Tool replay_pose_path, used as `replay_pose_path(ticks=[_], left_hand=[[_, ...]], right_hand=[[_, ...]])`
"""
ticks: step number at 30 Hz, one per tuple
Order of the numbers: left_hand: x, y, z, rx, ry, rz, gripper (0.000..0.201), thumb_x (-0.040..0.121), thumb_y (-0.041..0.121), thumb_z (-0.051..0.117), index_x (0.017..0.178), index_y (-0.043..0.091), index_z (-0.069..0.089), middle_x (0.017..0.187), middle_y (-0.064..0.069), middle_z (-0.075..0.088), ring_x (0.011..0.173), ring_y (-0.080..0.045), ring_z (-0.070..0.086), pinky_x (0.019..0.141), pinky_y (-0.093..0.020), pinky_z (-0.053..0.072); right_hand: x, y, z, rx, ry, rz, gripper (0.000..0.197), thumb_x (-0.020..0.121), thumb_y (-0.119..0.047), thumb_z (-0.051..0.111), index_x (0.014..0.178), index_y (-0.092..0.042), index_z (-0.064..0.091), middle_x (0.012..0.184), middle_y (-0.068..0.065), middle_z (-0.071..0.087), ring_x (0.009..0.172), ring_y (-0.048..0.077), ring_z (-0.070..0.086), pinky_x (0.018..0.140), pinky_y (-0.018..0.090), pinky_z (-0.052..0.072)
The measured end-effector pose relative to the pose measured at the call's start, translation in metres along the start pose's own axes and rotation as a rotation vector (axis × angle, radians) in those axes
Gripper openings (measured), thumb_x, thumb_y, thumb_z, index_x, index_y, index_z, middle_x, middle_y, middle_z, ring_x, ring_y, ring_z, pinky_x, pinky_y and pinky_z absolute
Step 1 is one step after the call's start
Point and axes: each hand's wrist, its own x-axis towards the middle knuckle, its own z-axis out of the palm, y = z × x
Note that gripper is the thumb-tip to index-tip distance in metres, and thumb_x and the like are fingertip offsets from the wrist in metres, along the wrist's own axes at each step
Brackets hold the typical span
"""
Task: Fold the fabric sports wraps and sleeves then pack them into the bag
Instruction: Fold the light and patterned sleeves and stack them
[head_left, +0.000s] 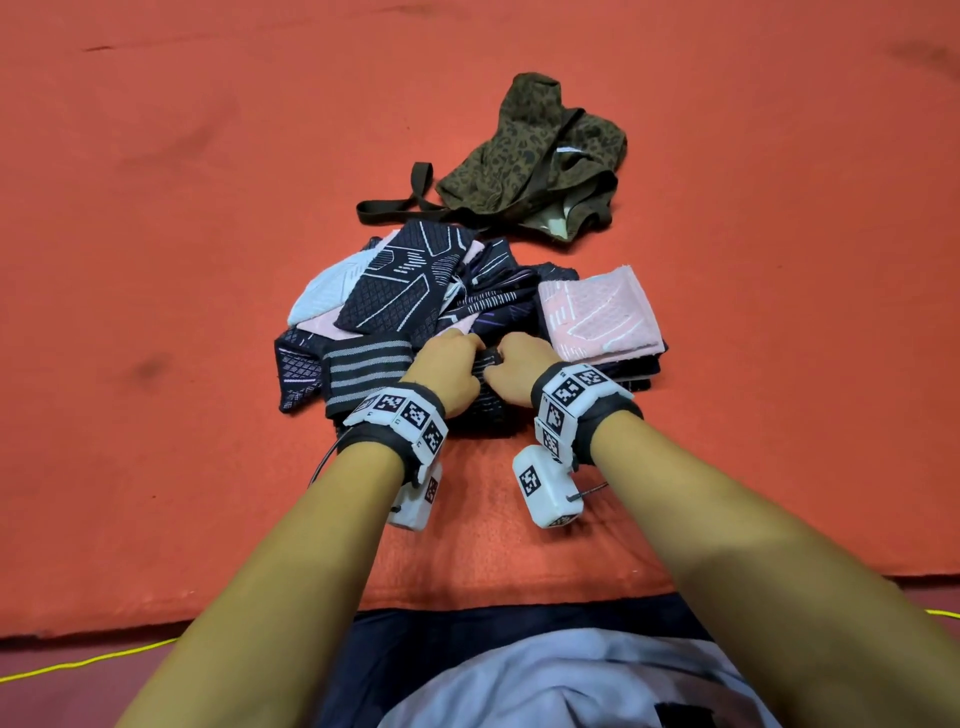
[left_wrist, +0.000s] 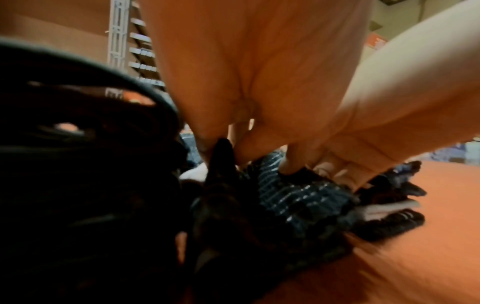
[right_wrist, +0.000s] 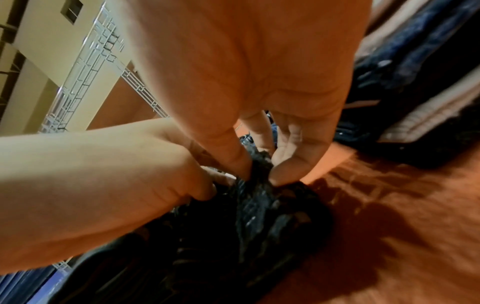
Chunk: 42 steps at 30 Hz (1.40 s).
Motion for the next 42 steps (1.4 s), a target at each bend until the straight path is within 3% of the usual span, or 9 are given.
replay_pose_path(ticks=[2,5,8,13,17,25,29,34,42], left_hand=[[0.003,0.001,-0.004,0.028,-0.004,0.01,0.046,0.085,0.002,0.051,0.131,0.004,0.057,0.131,-0.02,0.052,0.122,-0.038,0.051,0.101,-0.04,0.041],[0.007,0.001,-0.013,0.03,-0.011,0.005,0.049,0.085,0.001,0.05,0.133,0.005,0.057,0.128,-0.019,0.052,0.121,-0.038,0.051,0.1,-0.039,0.043],[0.009,-0.001,-0.021,0.022,-0.008,0.013,0.053,0.084,0.001,0.049,0.136,0.009,0.058,0.13,-0.017,0.054,0.122,-0.035,0.052,0.103,-0.039,0.043],[0.015,-0.01,-0.038,-0.044,0.036,0.008,0.038,0.09,0.008,0.051,0.125,0.012,0.066,0.122,-0.015,0.064,0.115,-0.034,0.059,0.099,-0.04,0.048],[0.021,-0.02,-0.055,-0.102,0.108,-0.016,0.038,0.088,0.006,0.052,0.122,0.01,0.067,0.117,-0.015,0.066,0.111,-0.032,0.061,0.096,-0.039,0.05],[0.026,-0.066,-0.062,-0.036,0.135,-0.154,0.039,0.085,0.01,0.058,0.122,0.017,0.065,0.123,-0.018,0.052,0.119,-0.034,0.051,0.102,-0.034,0.04],[0.023,-0.076,-0.058,-0.043,0.095,-0.135,0.039,0.089,0.013,0.058,0.128,0.018,0.063,0.12,-0.016,0.054,0.113,-0.03,0.054,0.09,-0.026,0.036],[0.025,-0.073,-0.057,-0.039,0.096,-0.127,0.038,0.09,0.015,0.057,0.127,0.018,0.064,0.121,-0.017,0.054,0.111,-0.032,0.055,0.095,-0.031,0.04],[0.026,-0.071,-0.056,-0.028,0.08,-0.139,0.037,0.092,0.018,0.055,0.129,0.019,0.063,0.121,-0.017,0.053,0.111,-0.032,0.055,0.099,-0.034,0.04]], right_hand=[[0.004,-0.005,-0.004,-0.014,0.031,0.003,0.014,0.091,-0.018,0.054,0.079,-0.01,0.052,0.082,0.009,0.056,0.078,0.031,0.056,0.065,0.03,0.041],[0.009,-0.009,-0.005,-0.061,0.064,0.016,0.02,0.092,-0.014,0.053,0.108,-0.003,0.06,0.103,0.017,0.063,0.094,0.036,0.063,0.07,0.032,0.043],[0.012,-0.009,-0.002,-0.117,0.028,0.013,0.03,0.093,-0.01,0.052,0.121,-0.002,0.058,0.117,0.019,0.064,0.102,0.035,0.063,0.072,0.032,0.044],[0.02,-0.02,-0.017,-0.175,0.026,-0.033,0.01,0.09,-0.017,0.056,0.097,-0.01,0.058,0.102,0.013,0.064,0.08,0.03,0.056,0.067,0.03,0.044],[0.03,-0.042,-0.038,-0.236,0.149,-0.074,0.011,0.091,-0.02,0.057,0.085,-0.011,0.055,0.087,0.011,0.057,0.077,0.032,0.055,0.065,0.031,0.042],[0.06,-0.073,-0.031,-0.144,0.078,-0.171,0.027,0.086,-0.017,0.057,0.113,-0.016,0.063,0.114,0.009,0.066,0.101,0.029,0.063,0.084,0.033,0.053],[0.066,-0.075,-0.024,-0.102,0.104,-0.166,0.035,0.086,-0.016,0.058,0.121,-0.013,0.062,0.121,0.012,0.065,0.108,0.032,0.062,0.092,0.038,0.052],[0.07,-0.074,-0.017,-0.08,0.151,-0.121,0.045,0.089,-0.016,0.059,0.134,-0.012,0.052,0.146,0.019,0.033,0.106,0.037,0.06,0.092,0.04,0.051],[0.068,-0.073,-0.025,0.014,0.158,-0.105,0.044,0.088,-0.011,0.057,0.131,-0.02,0.058,0.14,0.015,0.045,0.114,0.031,0.057,0.093,0.03,0.045]])
